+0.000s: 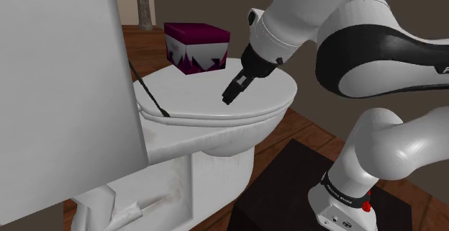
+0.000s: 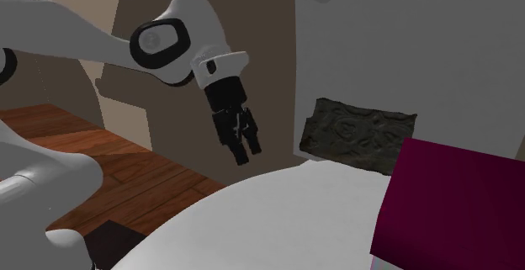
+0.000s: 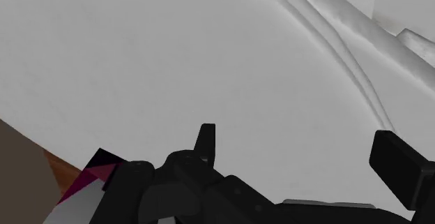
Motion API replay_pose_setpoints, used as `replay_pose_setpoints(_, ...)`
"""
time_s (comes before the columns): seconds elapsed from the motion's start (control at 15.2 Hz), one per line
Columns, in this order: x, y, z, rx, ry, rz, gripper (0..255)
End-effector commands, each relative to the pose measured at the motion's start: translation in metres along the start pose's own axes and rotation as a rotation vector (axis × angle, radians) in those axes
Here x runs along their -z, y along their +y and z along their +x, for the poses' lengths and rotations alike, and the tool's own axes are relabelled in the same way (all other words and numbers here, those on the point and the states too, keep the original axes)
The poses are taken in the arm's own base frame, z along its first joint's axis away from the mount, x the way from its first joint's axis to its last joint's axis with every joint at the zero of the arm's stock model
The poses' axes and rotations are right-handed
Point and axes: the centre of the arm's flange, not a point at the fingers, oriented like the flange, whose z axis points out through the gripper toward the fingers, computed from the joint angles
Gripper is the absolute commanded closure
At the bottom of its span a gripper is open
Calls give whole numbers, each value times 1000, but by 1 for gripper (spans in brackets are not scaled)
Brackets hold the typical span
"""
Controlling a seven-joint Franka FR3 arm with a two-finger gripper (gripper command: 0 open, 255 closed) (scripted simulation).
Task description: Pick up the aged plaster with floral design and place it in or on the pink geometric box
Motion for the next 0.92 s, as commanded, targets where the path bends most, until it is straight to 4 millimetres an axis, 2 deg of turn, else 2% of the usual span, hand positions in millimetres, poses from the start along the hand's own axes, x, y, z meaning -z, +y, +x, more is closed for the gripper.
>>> replay_pose_setpoints(0.0, -2, -28, 1, 31, 71, -20, 0)
replay_pose_setpoints(0.73, -23, -179, -17, 197, 434, -148, 0)
replay_pose_setpoints(0.86, -32, -178, -12, 197, 434, -148, 0)
